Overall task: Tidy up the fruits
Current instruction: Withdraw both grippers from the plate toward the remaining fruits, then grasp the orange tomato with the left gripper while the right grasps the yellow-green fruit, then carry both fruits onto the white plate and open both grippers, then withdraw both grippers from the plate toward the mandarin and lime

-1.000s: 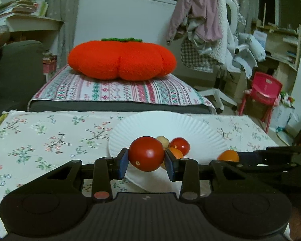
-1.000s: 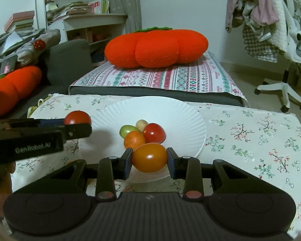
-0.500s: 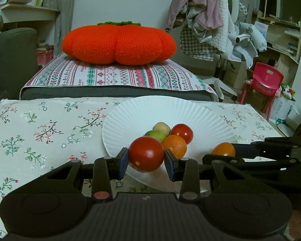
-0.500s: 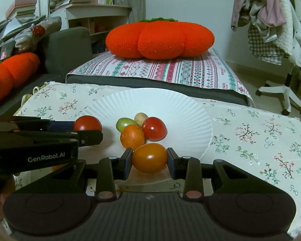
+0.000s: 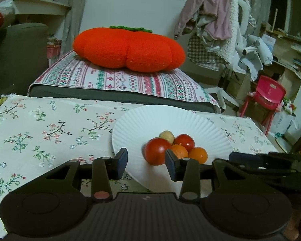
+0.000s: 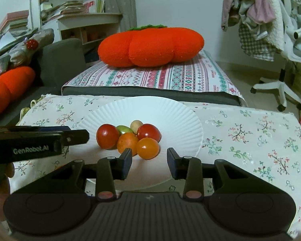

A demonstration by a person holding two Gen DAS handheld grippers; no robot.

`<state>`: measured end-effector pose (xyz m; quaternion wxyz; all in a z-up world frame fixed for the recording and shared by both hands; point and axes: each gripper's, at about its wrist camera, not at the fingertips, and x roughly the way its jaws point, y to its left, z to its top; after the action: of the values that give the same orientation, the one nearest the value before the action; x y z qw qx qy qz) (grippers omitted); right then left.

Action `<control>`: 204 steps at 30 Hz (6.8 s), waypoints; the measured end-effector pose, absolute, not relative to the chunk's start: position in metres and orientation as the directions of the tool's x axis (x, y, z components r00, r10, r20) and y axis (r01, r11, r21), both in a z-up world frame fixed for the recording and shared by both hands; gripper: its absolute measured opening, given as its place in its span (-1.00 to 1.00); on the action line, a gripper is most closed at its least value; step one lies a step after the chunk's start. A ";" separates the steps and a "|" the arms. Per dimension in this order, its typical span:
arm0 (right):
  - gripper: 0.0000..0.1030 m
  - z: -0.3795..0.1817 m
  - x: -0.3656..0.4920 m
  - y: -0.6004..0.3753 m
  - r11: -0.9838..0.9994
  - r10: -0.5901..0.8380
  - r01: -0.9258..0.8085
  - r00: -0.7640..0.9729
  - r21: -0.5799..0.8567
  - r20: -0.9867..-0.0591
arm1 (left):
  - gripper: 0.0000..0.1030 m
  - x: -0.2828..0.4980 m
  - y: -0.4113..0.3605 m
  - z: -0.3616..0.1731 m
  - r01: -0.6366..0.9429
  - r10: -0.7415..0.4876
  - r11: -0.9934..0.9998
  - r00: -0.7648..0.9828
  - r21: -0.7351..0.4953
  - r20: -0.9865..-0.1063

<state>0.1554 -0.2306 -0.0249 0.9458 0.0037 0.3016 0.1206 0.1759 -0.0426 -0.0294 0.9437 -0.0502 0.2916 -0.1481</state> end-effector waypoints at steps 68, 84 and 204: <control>0.22 -0.021 0.087 -0.219 0.945 0.324 -0.254 0.663 0.205 -0.675 | -0.71 0.085 -0.040 -0.060 0.255 -0.246 0.961 0.601 -0.109 -0.760; -0.07 -0.046 0.085 -0.190 0.916 0.331 -0.383 0.558 0.117 -0.761 | -0.76 0.095 -0.008 -0.040 0.115 -0.185 0.983 0.672 -0.146 -0.717; -0.03 -0.015 0.150 -0.260 0.953 0.211 -0.044 0.809 0.301 -0.549 | -0.22 0.164 -0.024 -0.021 0.096 -0.161 0.986 0.742 -0.135 -0.651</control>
<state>0.1498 -0.2597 -0.0151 0.9409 0.1380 0.3019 0.0678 0.1645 -0.0242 -0.0215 0.9320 -0.0462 0.3527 -0.0691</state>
